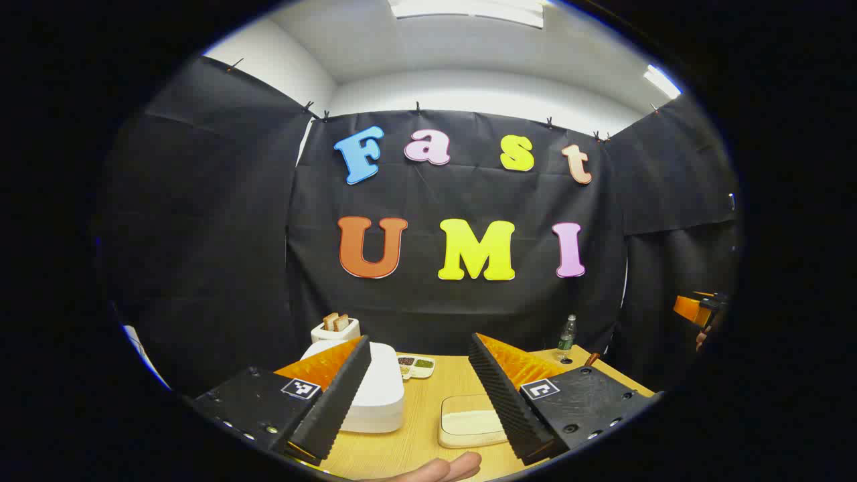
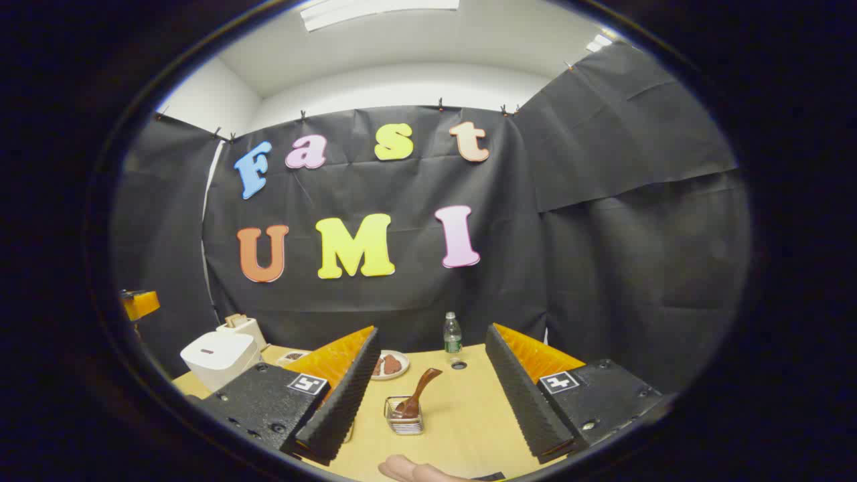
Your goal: Close the left gripper, press the button to open the rice cooker; take a wooden spoon from the chopstick holder with the right hand, scoop a spoonful of rice and pour it into the rice cooker, then put the wooden spoon back into the chopstick holder.
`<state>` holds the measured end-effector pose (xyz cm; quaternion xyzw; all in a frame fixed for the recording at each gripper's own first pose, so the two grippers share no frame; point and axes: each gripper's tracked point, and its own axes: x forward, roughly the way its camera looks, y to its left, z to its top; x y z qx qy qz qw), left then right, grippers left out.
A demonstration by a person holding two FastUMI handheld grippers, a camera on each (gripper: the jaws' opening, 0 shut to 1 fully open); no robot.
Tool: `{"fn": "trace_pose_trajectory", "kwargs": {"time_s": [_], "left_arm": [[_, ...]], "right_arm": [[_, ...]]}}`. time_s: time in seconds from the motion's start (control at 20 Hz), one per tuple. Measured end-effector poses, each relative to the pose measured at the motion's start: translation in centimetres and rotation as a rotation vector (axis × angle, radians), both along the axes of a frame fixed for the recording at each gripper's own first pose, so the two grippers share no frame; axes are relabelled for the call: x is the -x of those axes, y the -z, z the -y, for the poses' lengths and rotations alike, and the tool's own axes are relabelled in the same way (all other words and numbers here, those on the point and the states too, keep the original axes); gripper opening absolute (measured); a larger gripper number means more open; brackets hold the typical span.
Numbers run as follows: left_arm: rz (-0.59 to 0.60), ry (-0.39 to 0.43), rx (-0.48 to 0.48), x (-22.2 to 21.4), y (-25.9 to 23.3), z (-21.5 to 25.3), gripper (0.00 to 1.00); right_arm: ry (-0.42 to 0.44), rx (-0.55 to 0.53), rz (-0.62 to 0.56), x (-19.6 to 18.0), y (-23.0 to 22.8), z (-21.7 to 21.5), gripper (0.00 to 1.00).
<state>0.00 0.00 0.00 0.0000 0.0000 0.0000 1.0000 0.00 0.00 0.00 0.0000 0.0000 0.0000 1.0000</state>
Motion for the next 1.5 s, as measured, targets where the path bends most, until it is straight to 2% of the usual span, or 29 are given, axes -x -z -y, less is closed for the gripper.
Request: {"fn": "trace_pose_trajectory", "kwargs": {"time_s": [0.05,0.1,0.15,0.25,0.35,0.45,0.5,0.55,0.7,0.75,0.85,0.9,1.0,1.2,1.4,1.45,1.5], "left_arm": [[-0.002,0.001,-0.017,0.2,0.0,-0.2,0.93],[0.006,-0.006,-0.036,0.3,-0.5,-0.7,0.93],[0.011,-0.014,-0.044,0.5,-0.8,-1.1,0.94],[0.007,-0.016,-0.031,0.5,-0.6,-1.3,0.93],[-0.009,-0.005,-0.009,0.6,-0.2,-1.2,0.93],[-0.016,-0.001,-0.003,0.6,0.0,-1.3,0.93],[-0.016,0.0,-0.007,0.5,0.2,-1.3,0.93],[-0.019,0.008,-0.011,0.5,0.3,-1.3,0.93],[-0.012,0.024,-0.021,0.4,0.6,-1.0,0.93],[-0.008,0.027,-0.024,0.5,0.7,-0.9,0.93],[0.001,0.032,-0.037,0.4,1.1,-0.8,0.93],[0.005,0.029,-0.05,0.4,1.1,-0.9,0.93],[0.016,0.014,-0.068,0.1,1.1,-1.3,0.93],[0.025,0.046,-0.055,-0.7,1.4,-1.0,0.93],[0.003,0.049,-0.056,-1.7,2.0,-1.8,0.69],[-0.011,0.052,-0.049,-2.0,2.3,-1.9,0.48],[-0.03,0.067,-0.045,-2.3,2.7,-1.6,0.54]], "right_arm": [[0.003,0.001,-0.003,-0.2,0.0,0.1,0.96],[0.004,0.006,-0.009,-0.3,0.2,0.1,1.0],[0.001,0.014,-0.016,-0.3,0.2,0.1,0.95],[0.003,0.021,-0.013,-0.1,-0.3,0.1,1.0],[0.002,0.02,-0.002,0.2,-0.7,0.2,1.0],[-0.003,0.021,0.007,0.6,-0.8,0.0,0.95],[-0.01,0.02,0.005,0.6,-0.7,-0.2,0.95],[-0.012,0.016,0.003,0.7,-0.6,-0.3,1.0],[-0.017,0.006,-0.003,0.7,-0.2,-0.3,1.0],[-0.017,0.003,-0.003,0.6,-0.2,-0.2,0.96],[-0.023,0.001,-0.007,0.5,0.0,-0.3,1.0],[-0.027,0.003,-0.008,0.5,0.1,-0.4,0.96],[-0.027,0.012,-0.004,0.5,0.2,-0.3,0.96],[-0.029,0.022,0.012,0.5,0.5,-0.4,0.96],[-0.037,0.028,0.024,0.3,0.9,-0.5,0.96],[-0.039,0.032,0.028,0.3,0.9,-0.5,0.96],[-0.041,0.037,0.033,0.2,1.0,-0.5,0.96]]}}
